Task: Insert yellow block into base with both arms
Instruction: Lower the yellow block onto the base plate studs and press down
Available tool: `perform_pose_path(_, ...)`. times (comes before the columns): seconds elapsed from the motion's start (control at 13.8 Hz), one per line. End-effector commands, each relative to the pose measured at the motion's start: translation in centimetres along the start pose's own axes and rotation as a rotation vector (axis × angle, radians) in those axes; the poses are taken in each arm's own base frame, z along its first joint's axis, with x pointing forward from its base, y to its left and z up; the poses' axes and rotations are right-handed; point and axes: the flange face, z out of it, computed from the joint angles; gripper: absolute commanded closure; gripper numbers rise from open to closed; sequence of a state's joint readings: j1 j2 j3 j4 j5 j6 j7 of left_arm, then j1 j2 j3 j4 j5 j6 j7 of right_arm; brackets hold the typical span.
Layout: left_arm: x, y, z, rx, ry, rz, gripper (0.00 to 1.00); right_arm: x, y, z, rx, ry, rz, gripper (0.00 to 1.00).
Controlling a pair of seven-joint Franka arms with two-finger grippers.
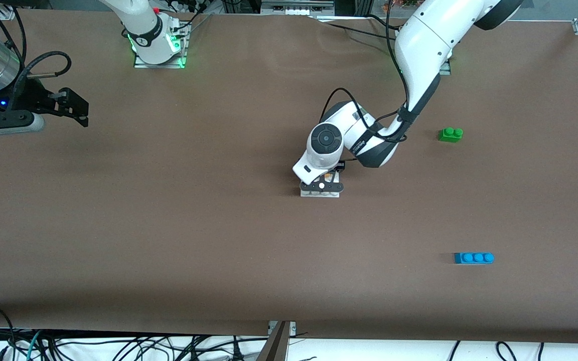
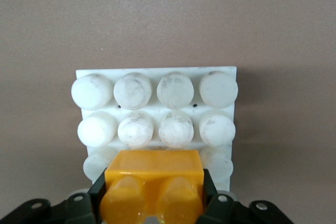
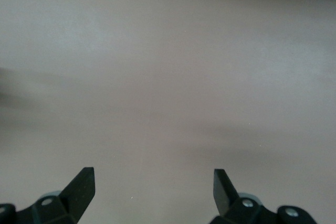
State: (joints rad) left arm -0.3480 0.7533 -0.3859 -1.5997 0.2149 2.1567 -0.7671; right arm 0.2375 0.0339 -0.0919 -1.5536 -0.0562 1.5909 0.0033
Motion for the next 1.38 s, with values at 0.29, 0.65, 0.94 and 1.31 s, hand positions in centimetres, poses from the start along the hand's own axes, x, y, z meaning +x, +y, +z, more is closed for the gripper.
perform_pose_path(0.29, -0.2, -0.1, 1.5, 0.032, -0.007, 0.03, 0.76, -0.1, 0.0, -0.3, -0.011, -0.008, 0.005, 0.0)
perform_pose_path(0.65, -0.1, 0.0, 0.7, 0.034, -0.006, 0.017, 0.0, -0.1, 0.0, -0.3, -0.01, -0.008, 0.006, 0.0)
perform_pose_path(0.94, -0.3, -0.2, -2.0, 0.043, -0.012, 0.009, 0.0, -0.1, 0.0, -0.3, -0.01, -0.008, 0.005, 0.0)
perform_pose_path(1.31, -0.5, -0.9, -7.1, 0.029, -0.001, -0.029, 0.0, -0.1, 0.0, -0.2, -0.008, -0.009, 0.006, 0.0)
